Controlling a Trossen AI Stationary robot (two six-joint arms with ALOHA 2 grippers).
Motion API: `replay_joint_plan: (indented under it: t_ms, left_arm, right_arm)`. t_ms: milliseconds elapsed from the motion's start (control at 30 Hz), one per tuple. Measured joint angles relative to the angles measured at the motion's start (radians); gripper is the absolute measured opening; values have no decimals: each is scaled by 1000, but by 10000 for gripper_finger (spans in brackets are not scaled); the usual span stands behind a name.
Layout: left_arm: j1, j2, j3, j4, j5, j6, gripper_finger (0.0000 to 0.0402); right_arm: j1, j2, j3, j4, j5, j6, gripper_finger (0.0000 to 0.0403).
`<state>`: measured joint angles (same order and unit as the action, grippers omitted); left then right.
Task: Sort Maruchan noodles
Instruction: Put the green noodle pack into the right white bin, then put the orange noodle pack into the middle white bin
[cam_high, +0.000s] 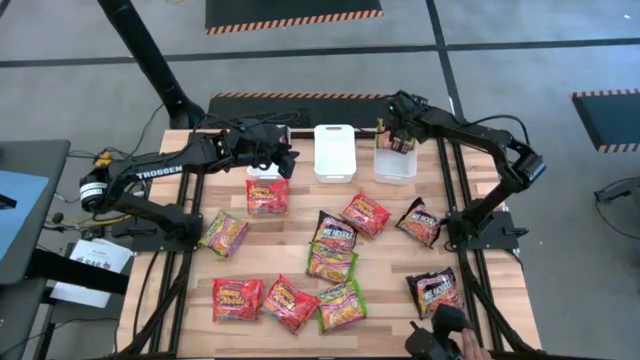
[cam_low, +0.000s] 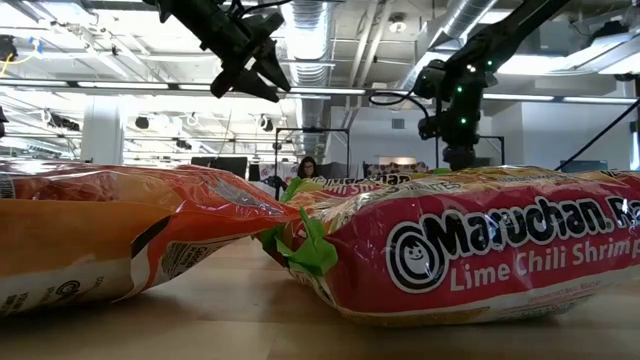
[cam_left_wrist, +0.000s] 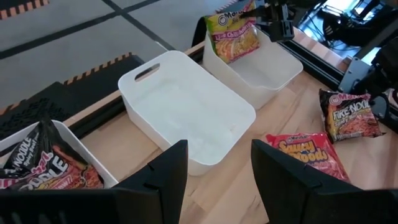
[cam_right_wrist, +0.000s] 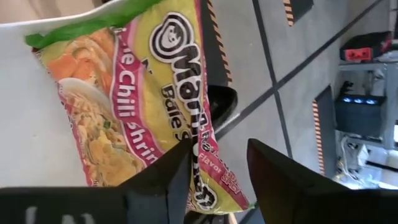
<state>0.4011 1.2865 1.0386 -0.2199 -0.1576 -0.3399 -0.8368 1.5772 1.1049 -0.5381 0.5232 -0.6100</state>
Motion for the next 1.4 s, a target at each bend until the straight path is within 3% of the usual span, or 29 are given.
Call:
replay_joint_plan:
  t_ms: [300,733,1167,1400]
  left_arm:
    - [0,0,0,0,18,-11,162]
    - [0,0,0,0,21,-11,162]
    - [0,0,0,0,22,-11,162]
    - [6,0,94,-126,150,7,162]
  right_arm:
    - [33,0,0,-5,30,0,208]
    - [73,-3,1,-53,140,-1,210]
    - [84,-17,1,-92,138,11,210]
    - [107,-92,1,-90,140,11,210]
